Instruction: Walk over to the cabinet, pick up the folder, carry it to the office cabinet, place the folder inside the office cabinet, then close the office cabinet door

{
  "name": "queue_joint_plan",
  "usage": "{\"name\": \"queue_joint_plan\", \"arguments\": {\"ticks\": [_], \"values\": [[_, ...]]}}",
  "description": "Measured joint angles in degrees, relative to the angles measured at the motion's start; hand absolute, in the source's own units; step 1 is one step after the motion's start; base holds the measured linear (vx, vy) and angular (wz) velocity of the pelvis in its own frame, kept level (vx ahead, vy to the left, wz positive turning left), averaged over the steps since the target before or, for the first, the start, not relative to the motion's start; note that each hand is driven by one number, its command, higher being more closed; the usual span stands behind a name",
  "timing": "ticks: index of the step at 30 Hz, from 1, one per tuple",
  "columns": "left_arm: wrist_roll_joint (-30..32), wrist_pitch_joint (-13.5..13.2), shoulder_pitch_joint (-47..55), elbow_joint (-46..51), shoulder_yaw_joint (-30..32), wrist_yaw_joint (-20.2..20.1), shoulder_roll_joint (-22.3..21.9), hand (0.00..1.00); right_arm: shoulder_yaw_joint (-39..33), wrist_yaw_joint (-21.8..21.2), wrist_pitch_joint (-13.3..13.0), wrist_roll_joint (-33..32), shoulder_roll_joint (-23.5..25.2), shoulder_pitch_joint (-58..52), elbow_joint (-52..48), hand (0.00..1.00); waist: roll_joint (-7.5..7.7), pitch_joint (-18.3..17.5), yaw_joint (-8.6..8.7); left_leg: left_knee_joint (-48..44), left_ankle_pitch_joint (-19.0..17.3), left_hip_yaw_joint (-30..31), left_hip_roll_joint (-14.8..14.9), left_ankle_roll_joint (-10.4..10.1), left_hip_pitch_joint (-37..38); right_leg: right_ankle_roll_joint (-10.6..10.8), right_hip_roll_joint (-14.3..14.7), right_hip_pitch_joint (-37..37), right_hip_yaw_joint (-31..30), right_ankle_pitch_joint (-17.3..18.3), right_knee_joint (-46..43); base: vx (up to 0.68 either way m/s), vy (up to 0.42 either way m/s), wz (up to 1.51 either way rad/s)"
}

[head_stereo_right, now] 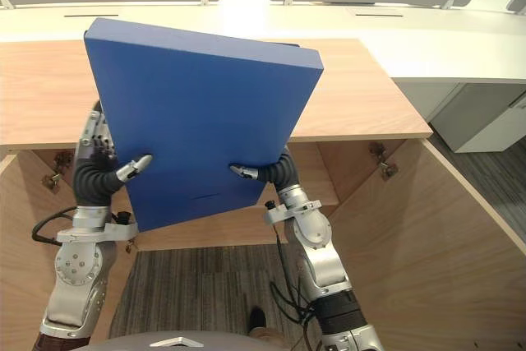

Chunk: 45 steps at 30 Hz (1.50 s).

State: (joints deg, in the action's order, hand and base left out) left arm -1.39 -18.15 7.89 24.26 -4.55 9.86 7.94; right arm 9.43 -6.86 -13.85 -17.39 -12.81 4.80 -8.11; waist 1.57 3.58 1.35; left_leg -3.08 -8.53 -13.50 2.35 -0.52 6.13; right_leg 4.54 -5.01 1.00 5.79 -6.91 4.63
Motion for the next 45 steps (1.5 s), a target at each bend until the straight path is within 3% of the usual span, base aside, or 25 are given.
{"name": "queue_joint_plan", "arguments": {"ticks": [6, 10, 15, 24, 29, 35, 41, 45], "values": [[1.7, 0.3, 1.8, -6.2, 11.2, 4.2, -3.9, 0.00, -5.2, 1.7, 0.0, 0.1, 3.6, -0.3, -1.0, 1.00, 0.05, 0.0, -0.37, 0.0, 0.0, 1.1, 0.0, 0.0, 0.1, 0.0, 0.0, 0.7, 0.9, 0.0, 0.0, -0.01, -0.010, 0.10], [1.7, 2.2, 4.8, -11.3, 17.0, 6.1, -6.3, 0.00, -7.5, 2.1, 0.0, 1.1, 4.6, -2.3, -3.3, 1.00, 0.08, 0.0, -0.91, 0.2, 0.0, 1.4, 0.1, 0.0, 0.1, -0.1, 0.0, 0.7, 1.1, 0.1, 0.0, -0.03, -0.019, 0.04], [1.5, 4.7, 7.8, -19.5, 20.2, 5.7, -9.0, 0.00, -8.0, 2.1, 0.2, 1.5, 6.1, -4.5, -3.3, 1.00, 0.17, 0.1, -1.23, 0.3, 0.1, 1.9, 0.1, 0.0, 0.0, -0.3, 0.0, 0.8, 1.2, 0.3, 0.0, -0.03, -0.021, 0.05], [1.6, 9.1, 10.2, -39.2, 20.8, 1.0, -10.2, 0.00, -7.2, 2.0, 1.4, 1.5, 6.6, -5.2, -3.0, 1.00, 0.77, 0.4, -1.68, 0.3, 0.1, 2.2, 0.1, -0.1, -0.2, -0.2, -0.1, 0.7, 1.3, 0.8, 0.0, -0.04, -0.025, 0.01], [3.0, 10.4, 7.9, -59.3, 20.5, 0.5, -7.9, 0.00, -1.5, 1.9, 1.6, 1.4, 5.2, -5.4, -0.3, 1.00, 0.83, 0.4, -1.62, 0.2, 0.3, 2.4, 0.2, -0.3, -0.1, -0.1, 0.1, 0.4, 1.4, 1.0, 0.0, -0.02, -0.019, 0.01], [6.6, 11.5, 6.8, -74.7, 20.2, -0.1, -4.2, 0.00, 7.8, 1.6, 1.6, 2.9, 1.8, -5.6, 6.1, 1.00, 1.54, 0.7, -2.01, 0.2, 0.6, 2.5, 0.2, -0.4, 0.0, -0.1, 0.1, 0.6, 1.7, 1.0, 0.1, -0.06, -0.030, 0.02], [6.6, 12.4, 6.3, -79.2, 19.9, -0.3, -3.2, 0.00, 13.8, 0.8, 1.8, 9.1, -1.5, -4.3, 9.4, 1.00, 2.26, 1.2, -2.33, 0.2, 1.2, 2.7, -0.1, -0.4, -1.2, -0.2, -0.1, -0.6, 1.9, 0.9, 0.4, -0.07, -0.027, 0.01], [6.7, 12.5, 3.5, -79.7, 17.7, -0.3, -2.5, 0.00, 18.8, 0.7, 1.9, 15.9, -4.3, 0.8, 12.8, 1.00, 1.49, 5.3, -2.86, -0.5, 1.9, 2.6, -0.5, -0.2, -3.5, -0.4, -0.6, -3.0, 1.4, -0.3, 0.2, -0.10, -0.020, 0.00]]}}
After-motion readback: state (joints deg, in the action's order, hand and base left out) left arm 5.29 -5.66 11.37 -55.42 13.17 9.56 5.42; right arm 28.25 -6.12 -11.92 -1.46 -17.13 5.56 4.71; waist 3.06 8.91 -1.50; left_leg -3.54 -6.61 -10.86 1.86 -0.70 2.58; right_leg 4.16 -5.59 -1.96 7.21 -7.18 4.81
